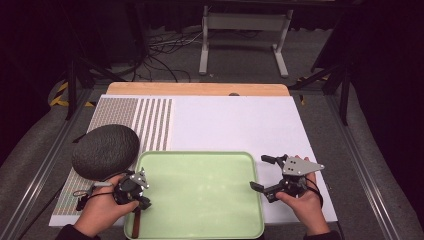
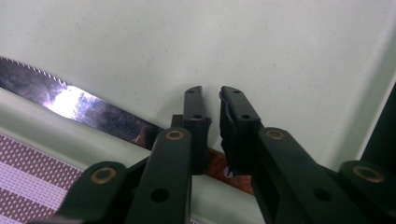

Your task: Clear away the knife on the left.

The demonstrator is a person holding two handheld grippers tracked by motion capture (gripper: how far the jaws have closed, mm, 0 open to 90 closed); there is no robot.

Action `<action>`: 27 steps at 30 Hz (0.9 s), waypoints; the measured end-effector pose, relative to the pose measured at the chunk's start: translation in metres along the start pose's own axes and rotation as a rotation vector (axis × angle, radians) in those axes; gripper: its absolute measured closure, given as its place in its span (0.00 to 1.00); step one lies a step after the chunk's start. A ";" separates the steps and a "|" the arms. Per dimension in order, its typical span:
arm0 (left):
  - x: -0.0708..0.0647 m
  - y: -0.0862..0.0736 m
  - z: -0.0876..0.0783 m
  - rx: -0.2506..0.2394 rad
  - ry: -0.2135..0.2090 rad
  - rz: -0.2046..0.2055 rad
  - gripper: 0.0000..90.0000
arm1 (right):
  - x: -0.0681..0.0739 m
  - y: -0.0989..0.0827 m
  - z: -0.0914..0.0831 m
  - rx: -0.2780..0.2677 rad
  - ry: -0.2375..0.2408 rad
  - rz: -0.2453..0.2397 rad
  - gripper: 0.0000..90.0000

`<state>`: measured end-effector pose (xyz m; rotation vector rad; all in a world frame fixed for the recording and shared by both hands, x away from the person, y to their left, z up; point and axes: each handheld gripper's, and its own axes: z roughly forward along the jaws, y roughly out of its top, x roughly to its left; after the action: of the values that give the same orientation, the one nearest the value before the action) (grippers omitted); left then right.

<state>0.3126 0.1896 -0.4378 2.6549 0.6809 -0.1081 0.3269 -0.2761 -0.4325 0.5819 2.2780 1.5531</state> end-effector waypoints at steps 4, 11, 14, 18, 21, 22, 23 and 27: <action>-0.002 0.002 -0.003 -0.021 0.008 0.000 0.77 | 0.000 0.000 0.000 0.000 -0.001 0.001 0.05; -0.002 0.003 -0.017 -0.141 0.081 -0.018 0.37 | 0.001 0.001 -0.002 -0.004 -0.006 0.000 0.05; -0.001 0.002 -0.021 -0.177 0.103 -0.024 0.25 | 0.000 0.001 -0.002 -0.005 -0.006 0.001 0.05; 0.000 -0.002 -0.026 -0.225 0.133 -0.018 0.16 | 0.000 0.001 -0.002 -0.005 -0.005 0.000 0.05; 0.002 -0.006 -0.031 -0.275 0.145 -0.013 0.14 | 0.000 0.001 -0.002 -0.005 -0.006 -0.001 0.05; 0.002 -0.008 -0.033 -0.295 0.153 -0.013 0.13 | 0.000 0.001 -0.002 -0.006 -0.006 -0.001 0.05; 0.002 -0.009 -0.034 -0.305 0.157 -0.012 0.12 | 0.000 0.001 -0.002 -0.006 -0.005 -0.001 0.05; 0.004 -0.015 -0.039 -0.360 0.165 -0.015 0.11 | 0.000 0.001 -0.002 -0.008 -0.005 0.000 0.05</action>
<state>0.3080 0.2192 -0.4077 2.3282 0.6980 0.2134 0.3259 -0.2774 -0.4313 0.5830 2.2677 1.5581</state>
